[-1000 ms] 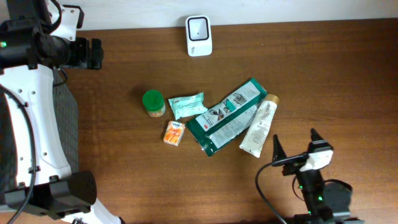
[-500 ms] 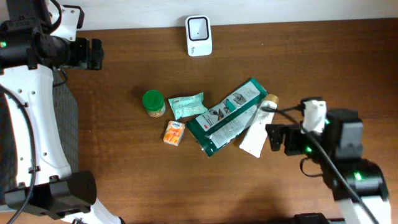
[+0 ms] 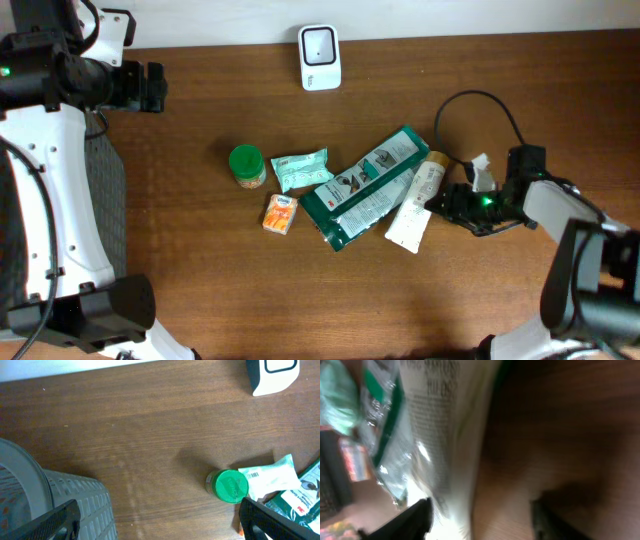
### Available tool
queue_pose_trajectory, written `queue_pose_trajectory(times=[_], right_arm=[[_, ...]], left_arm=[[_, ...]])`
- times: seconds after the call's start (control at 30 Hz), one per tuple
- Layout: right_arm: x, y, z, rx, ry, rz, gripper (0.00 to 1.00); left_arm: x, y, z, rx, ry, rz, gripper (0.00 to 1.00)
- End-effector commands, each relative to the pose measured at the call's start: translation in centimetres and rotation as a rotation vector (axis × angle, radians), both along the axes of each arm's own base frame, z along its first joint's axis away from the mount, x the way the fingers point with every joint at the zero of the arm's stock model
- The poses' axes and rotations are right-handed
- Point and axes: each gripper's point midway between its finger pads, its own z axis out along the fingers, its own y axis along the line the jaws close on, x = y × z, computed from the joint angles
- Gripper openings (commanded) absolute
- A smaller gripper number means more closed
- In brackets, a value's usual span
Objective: Scan the item barcode
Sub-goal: 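Reach the right gripper to the white tube and grasp it, then hold the tube barcode up to the scanner with the right gripper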
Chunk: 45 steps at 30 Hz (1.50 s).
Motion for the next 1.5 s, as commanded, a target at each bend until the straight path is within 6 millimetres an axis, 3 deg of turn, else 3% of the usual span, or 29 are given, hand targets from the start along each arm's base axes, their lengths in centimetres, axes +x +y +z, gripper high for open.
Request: queue_pose_trajectory(times=[0.0, 0.13, 0.2, 0.27, 0.3, 0.37, 0.4, 0.43, 0.5, 0.6, 0.67, 0.77, 0.93, 1.07, 1.23, 1.27, 1.33, 1.47], right_arm=[[1.2, 1.5, -0.3, 0.107, -0.067, 0.049, 0.55], [2.1, 2.4, -0.7, 0.093, -0.125, 0.087, 0.50], [2.1, 3.6, -1.1, 0.065, -0.138, 0.129, 0.34], [2.5, 4.2, -0.6, 0.101, -0.144, 0.118, 0.11], [2.8, 4.5, 0.2, 0.129, -0.165, 0.121, 0.04], [3.1, 4.7, 2.4, 0.134, -0.165, 0.129, 0.04], [3.1, 5.0, 4.5, 0.121, -0.195, 0.176, 0.04], [3.0, 5.8, 7.1, 0.106, -0.242, 0.240, 0.04], [3.1, 6.9, 9.3, 0.106, -0.280, 0.280, 0.04], [2.7, 10.0, 14.1, 0.200, -0.396, 0.370, 0.04], [1.9, 11.6, 18.4, 0.282, -0.466, 0.415, 0.04], [0.1, 12.7, 22.6, 0.342, -0.501, 0.450, 0.04], [-2.5, 14.7, 26.1, 0.428, -0.515, 0.496, 0.04], [-2.7, 14.8, 27.1, 0.438, -0.488, 0.468, 0.04], [0.4, 14.8, 30.0, 0.112, -0.502, 0.376, 0.04], [1.9, 15.0, 31.3, 0.003, -0.538, 0.379, 0.04], [4.9, 15.1, 31.8, -0.161, -0.585, 0.358, 0.04], [14.1, 14.5, 29.4, -0.675, -0.732, 0.231, 0.04]], left_arm=[[0.0, 0.1, 0.4, -0.002, -0.013, -0.007, 0.99], [0.0, 0.1, 0.4, -0.002, -0.013, -0.007, 0.99], [0.0, 0.1, 0.4, -0.002, -0.013, -0.007, 0.99], [0.0, 0.1, 0.4, -0.002, -0.013, -0.007, 0.99], [0.0, 0.1, 0.4, -0.002, -0.013, -0.007, 0.99], [0.0, 0.1, 0.4, -0.002, -0.013, -0.007, 0.99], [0.0, 0.1, 0.4, -0.002, -0.013, -0.007, 0.99], [0.0, 0.1, 0.4, -0.002, -0.013, -0.007, 0.99], [0.0, 0.1, 0.4, -0.002, -0.013, -0.007, 0.99], [0.0, 0.1, 0.4, -0.002, -0.013, -0.007, 0.99], [0.0, 0.1, 0.4, -0.002, -0.013, -0.007, 0.99], [0.0, 0.1, 0.4, -0.002, -0.013, -0.007, 0.99], [0.0, 0.1, 0.4, -0.002, -0.013, -0.007, 0.99], [0.0, 0.1, 0.4, -0.002, -0.013, -0.007, 0.99], [0.0, 0.1, 0.4, -0.002, -0.013, -0.007, 0.99], [0.0, 0.1, 0.4, -0.002, -0.013, -0.007, 0.99], [0.0, 0.1, 0.4, -0.002, -0.013, -0.007, 0.99], [0.0, 0.1, 0.4, -0.002, -0.013, -0.007, 0.99]])
